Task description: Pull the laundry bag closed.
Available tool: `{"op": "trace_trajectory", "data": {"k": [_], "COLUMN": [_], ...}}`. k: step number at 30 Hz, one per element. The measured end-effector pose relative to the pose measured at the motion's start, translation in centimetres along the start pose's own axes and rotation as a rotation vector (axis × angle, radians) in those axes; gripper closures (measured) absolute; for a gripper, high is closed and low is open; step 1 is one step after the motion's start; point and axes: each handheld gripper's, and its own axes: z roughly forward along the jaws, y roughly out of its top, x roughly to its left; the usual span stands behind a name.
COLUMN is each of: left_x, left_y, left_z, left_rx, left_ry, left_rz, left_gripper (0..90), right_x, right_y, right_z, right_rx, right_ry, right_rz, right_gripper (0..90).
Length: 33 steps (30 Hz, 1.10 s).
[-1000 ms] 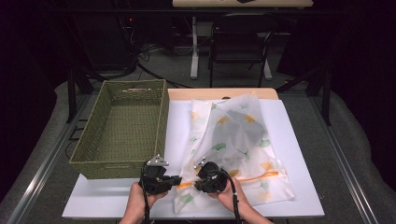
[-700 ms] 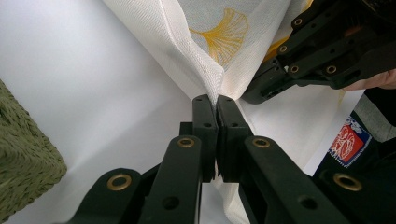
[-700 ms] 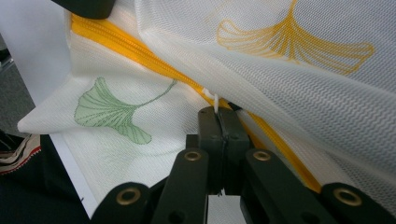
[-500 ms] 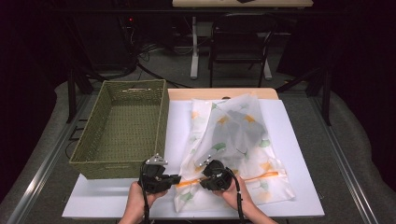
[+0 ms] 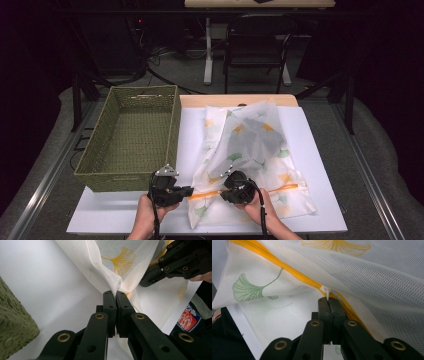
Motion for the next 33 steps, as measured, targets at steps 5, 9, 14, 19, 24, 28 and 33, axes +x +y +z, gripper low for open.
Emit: {"op": "trace_trajectory", "data": {"k": [5, 9, 14, 19, 24, 28, 33], "left_x": [0.1, 0.2, 0.4, 0.4, 0.5, 0.5, 0.6], "left_y": [0.0, 0.0, 0.0, 0.0, 0.0, 0.0, 0.0], "left_z": [0.0, -0.1, -0.2, -0.1, -0.2, -0.1, -0.2], "left_rx": [-0.001, -0.001, -0.004, -0.003, -0.005, -0.002, -0.001], "left_ry": [0.000, 0.004, 0.004, 0.005, 0.008, 0.007, 0.007], "left_rz": [0.000, 0.000, -0.003, -0.001, -0.008, -0.005, -0.006], "left_gripper": [88.4, 88.4, 88.4, 88.4, 88.4, 88.4, 88.5], "right_x": [-0.2, -0.4, -0.9, -1.4, -1.8, -2.2, -2.4], "right_y": [-0.1, -0.2, -0.4, -0.6, -0.9, -1.1, -1.3], "right_z": [-0.4, -0.6, -0.9, -1.2, -1.3, -1.6, -1.7], "right_rx": [-0.006, -0.017, -0.039, -0.041, -0.038, -0.036, -0.034], "right_ry": [-0.012, 0.004, 0.038, 0.047, 0.037, 0.037, 0.031], "right_rz": [-0.003, 0.002, -0.002, 0.010, 0.016, 0.019, 0.030], "right_gripper": [90.0, 90.0, 90.0, 90.0, 90.0, 90.0, 90.0]}}
